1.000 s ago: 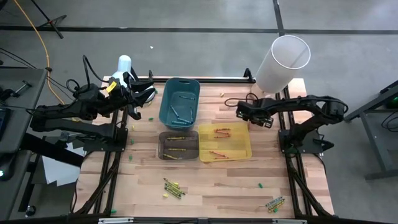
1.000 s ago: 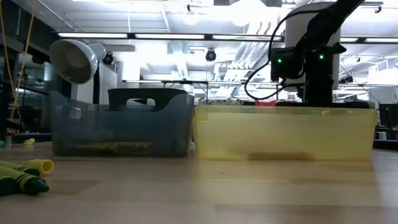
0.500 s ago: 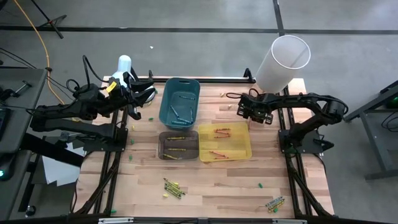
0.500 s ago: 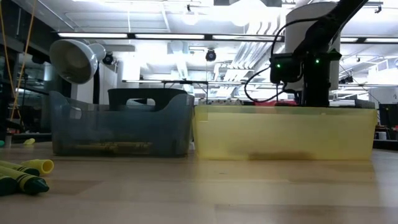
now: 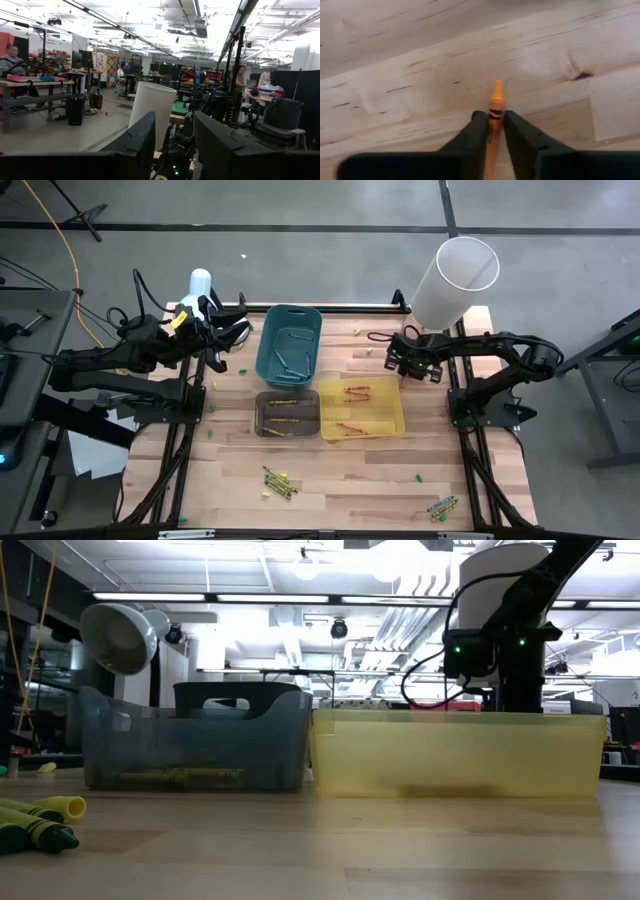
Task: Sort crayons
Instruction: Put the orange crayon into the yellow bin
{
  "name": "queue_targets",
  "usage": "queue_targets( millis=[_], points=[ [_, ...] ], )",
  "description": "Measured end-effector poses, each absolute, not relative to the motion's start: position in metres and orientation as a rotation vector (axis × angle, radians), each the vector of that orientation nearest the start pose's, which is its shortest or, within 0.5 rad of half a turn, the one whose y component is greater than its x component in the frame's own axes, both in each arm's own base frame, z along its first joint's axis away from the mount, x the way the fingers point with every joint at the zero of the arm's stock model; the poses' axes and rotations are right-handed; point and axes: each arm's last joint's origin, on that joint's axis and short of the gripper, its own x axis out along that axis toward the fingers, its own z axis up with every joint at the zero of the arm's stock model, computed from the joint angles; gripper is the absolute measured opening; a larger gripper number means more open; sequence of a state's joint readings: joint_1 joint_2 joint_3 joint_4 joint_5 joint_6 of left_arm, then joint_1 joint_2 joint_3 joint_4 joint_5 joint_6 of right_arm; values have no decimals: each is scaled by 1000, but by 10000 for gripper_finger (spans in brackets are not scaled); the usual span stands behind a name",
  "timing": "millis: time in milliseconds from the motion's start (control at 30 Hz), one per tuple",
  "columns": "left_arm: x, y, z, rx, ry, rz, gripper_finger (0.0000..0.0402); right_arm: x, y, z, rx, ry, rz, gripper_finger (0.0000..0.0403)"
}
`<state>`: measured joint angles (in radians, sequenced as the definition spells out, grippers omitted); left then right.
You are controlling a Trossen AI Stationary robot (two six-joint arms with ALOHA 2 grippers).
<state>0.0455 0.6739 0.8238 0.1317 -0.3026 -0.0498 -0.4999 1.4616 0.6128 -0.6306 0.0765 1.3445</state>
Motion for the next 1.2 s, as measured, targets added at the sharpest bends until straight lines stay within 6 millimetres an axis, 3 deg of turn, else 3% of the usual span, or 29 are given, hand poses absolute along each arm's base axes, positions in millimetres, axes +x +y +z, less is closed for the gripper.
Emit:
queue_targets(
  millis=[100, 367, 700, 933, 1200],
  points=[
    [138, 15, 391, -86, -290, 339, 120, 180, -101, 126, 1329, 962, -1409, 14],
    [138, 15, 391, -85, -289, 339, 119, 176, -97, 134, 1262, 974, -1353, 5],
    [138, 15, 391, -85, -289, 339, 120, 154, -87, 179, 1185, 809, -1261, 2],
    [138, 15, 391, -85, -289, 339, 120, 148, -75, 219, 1050, 575, -981, 1],
    [138, 15, 391, -86, -289, 339, 120, 183, -58, 275, 791, 112, -471, 1]
  ],
)
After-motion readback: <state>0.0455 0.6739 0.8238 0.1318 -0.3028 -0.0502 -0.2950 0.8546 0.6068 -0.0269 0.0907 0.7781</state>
